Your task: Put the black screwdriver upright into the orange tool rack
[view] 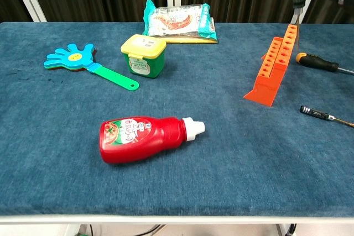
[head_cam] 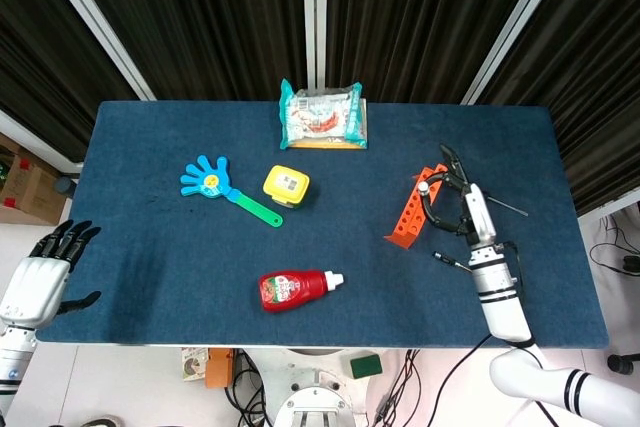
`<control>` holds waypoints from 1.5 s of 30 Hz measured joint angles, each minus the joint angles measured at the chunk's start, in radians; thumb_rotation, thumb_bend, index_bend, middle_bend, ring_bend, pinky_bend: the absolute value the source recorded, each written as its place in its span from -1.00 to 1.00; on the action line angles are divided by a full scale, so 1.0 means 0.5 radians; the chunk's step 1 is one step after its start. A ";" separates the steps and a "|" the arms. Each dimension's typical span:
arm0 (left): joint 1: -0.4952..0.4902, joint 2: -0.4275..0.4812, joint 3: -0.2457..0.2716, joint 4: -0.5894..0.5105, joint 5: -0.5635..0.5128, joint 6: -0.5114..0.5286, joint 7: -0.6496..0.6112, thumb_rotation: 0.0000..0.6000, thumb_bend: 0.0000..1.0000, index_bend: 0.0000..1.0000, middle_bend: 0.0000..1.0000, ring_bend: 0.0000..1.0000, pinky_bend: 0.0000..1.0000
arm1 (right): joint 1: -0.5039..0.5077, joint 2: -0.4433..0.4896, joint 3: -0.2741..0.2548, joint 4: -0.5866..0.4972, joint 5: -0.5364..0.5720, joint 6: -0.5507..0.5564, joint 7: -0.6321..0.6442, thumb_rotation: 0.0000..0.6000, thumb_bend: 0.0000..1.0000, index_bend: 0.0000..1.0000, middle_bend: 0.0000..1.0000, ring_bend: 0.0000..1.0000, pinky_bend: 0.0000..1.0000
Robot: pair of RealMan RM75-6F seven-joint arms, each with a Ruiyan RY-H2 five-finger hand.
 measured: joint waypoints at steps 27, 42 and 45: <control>-0.007 -0.004 0.000 0.000 -0.003 -0.017 0.007 1.00 -1.00 -0.73 -0.81 -0.93 -0.60 | 0.015 0.040 -0.006 0.005 -0.042 -0.041 0.368 1.00 -0.19 0.39 -0.93 -1.00 -1.00; -0.003 -0.006 0.004 -0.006 0.002 -0.011 0.021 1.00 -1.00 -0.73 -0.81 -0.93 -0.60 | 0.007 0.060 -0.033 -0.037 -0.029 -0.062 0.379 1.00 -0.19 0.39 -0.93 -1.00 -1.00; -0.005 -0.004 0.003 -0.006 -0.001 -0.016 0.018 1.00 -1.00 -0.73 -0.81 -0.93 -0.60 | 0.006 0.062 -0.039 -0.041 -0.024 -0.071 0.384 1.00 -0.19 0.39 -0.93 -1.00 -1.00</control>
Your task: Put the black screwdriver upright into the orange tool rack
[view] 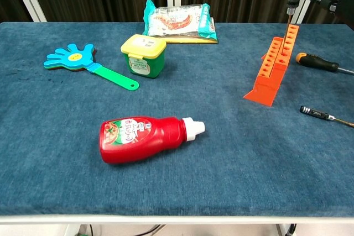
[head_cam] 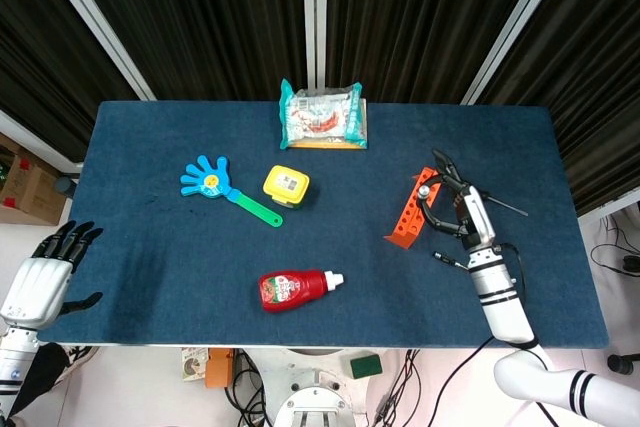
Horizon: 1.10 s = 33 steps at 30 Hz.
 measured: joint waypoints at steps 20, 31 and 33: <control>-0.005 0.003 0.004 -0.004 -0.001 -0.015 0.006 1.00 -1.00 -0.73 -0.81 -0.93 -0.60 | -0.005 -0.073 -0.023 0.175 0.052 -0.063 0.080 1.00 -0.20 0.43 -0.92 -1.00 -1.00; -0.006 0.005 0.006 -0.010 -0.004 -0.020 0.012 1.00 -1.00 -0.73 -0.81 -0.93 -0.60 | -0.005 -0.118 -0.063 0.302 0.019 -0.080 0.063 1.00 -0.22 0.43 -0.93 -1.00 -1.00; -0.006 0.005 0.007 -0.009 -0.003 -0.021 0.011 1.00 -1.00 -0.73 -0.81 -0.93 -0.60 | -0.006 -0.131 -0.076 0.330 0.007 -0.074 0.052 1.00 -0.22 0.43 -0.93 -1.00 -1.00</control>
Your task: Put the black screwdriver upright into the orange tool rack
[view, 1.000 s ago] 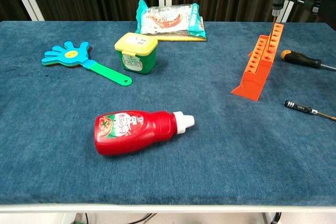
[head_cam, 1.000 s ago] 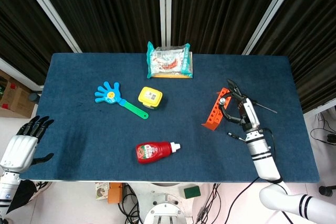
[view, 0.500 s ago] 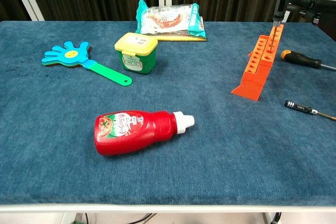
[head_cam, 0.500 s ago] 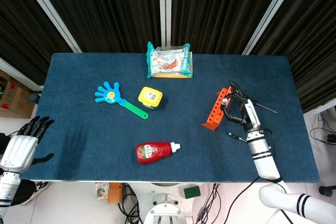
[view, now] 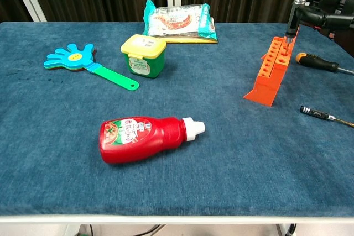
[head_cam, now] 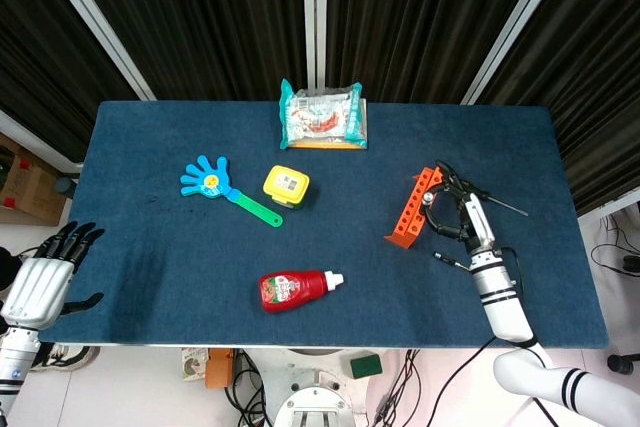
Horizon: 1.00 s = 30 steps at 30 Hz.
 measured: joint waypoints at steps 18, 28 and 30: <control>0.003 -0.001 0.000 0.000 0.003 0.009 0.000 1.00 -1.00 -0.73 -0.81 -0.93 -0.59 | -0.010 -0.018 -0.044 0.078 -0.037 -0.002 -0.030 1.00 -0.32 0.17 -0.93 -1.00 -1.00; 0.002 0.000 0.001 -0.002 0.002 0.004 0.004 1.00 -1.00 -0.73 -0.81 -0.93 -0.59 | -0.016 0.003 -0.072 0.113 -0.085 0.005 -0.008 1.00 -0.57 -0.38 -0.95 -1.00 -1.00; 0.001 -0.001 0.001 -0.002 0.002 0.003 0.006 1.00 -1.00 -0.73 -0.81 -0.93 -0.59 | -0.020 0.008 -0.078 0.120 -0.092 0.013 -0.007 1.00 -0.57 -0.46 -0.95 -1.00 -1.00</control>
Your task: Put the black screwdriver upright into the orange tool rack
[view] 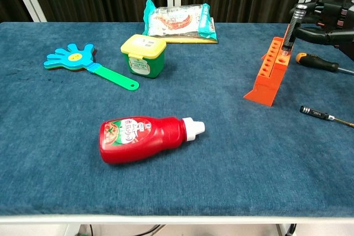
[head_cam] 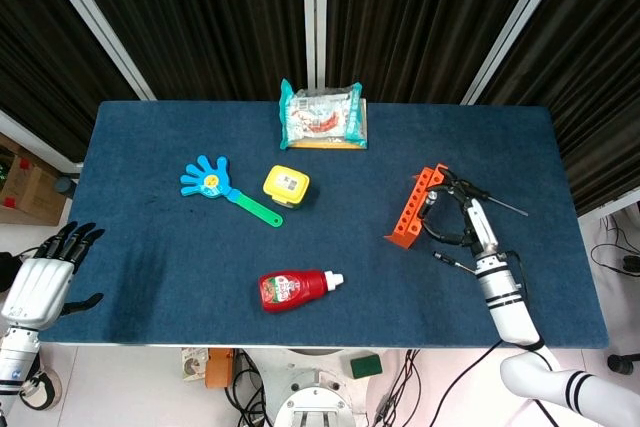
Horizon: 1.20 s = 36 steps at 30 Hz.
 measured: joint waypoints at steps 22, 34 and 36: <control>0.001 -0.005 0.003 0.000 0.009 0.005 0.009 1.00 -1.00 -0.73 -0.81 -0.93 -0.59 | -0.101 0.210 0.018 -0.214 -0.153 0.362 -0.341 1.00 -0.45 -0.46 -0.97 -1.00 -1.00; -0.011 -0.007 -0.003 -0.010 -0.021 -0.031 0.032 1.00 -1.00 -0.73 -0.81 -0.93 -0.59 | -0.020 0.538 0.080 -0.628 0.272 0.056 -1.462 1.00 -0.40 -0.37 -1.00 -1.00 -1.00; -0.012 -0.006 -0.003 -0.009 -0.023 -0.033 0.028 1.00 -1.00 -0.73 -0.81 -0.93 -0.59 | 0.012 0.600 0.092 -0.710 0.382 -0.031 -1.564 1.00 -0.37 -0.38 -1.00 -1.00 -1.00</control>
